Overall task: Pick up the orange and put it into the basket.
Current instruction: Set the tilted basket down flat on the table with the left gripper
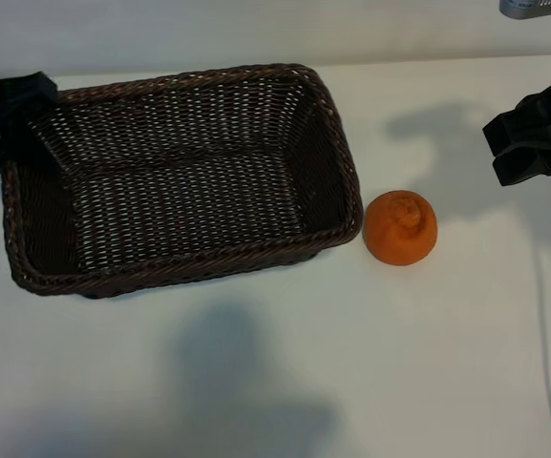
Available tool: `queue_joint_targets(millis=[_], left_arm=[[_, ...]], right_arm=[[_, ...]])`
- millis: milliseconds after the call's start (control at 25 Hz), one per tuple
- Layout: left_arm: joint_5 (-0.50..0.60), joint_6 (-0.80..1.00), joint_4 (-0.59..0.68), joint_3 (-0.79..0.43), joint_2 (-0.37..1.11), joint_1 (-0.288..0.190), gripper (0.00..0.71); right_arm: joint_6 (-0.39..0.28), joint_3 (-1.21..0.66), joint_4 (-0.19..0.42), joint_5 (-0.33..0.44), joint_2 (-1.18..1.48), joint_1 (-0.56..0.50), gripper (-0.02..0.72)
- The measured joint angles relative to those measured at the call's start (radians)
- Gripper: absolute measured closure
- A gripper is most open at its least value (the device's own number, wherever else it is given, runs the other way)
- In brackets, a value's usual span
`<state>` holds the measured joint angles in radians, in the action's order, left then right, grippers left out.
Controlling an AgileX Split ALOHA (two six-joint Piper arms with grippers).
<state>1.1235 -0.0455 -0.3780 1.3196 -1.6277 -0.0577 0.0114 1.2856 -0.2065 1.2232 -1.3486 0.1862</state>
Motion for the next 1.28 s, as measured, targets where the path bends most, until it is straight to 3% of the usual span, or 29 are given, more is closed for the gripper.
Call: queue_joint_targets(millis=[320, 1280], left_arm=[[0.050, -0.118, -0.030, 0.145, -0.128, 0.000, 0.532], [-0.019, -0.185, -0.109, 0.154, -0.337, 0.000, 0.534]], right_arm=[[0.000, 0.000, 0.000, 0.000, 0.000, 0.000, 0.290], [0.000, 0.000, 0.000, -0.001, 0.000, 0.000, 0.290]])
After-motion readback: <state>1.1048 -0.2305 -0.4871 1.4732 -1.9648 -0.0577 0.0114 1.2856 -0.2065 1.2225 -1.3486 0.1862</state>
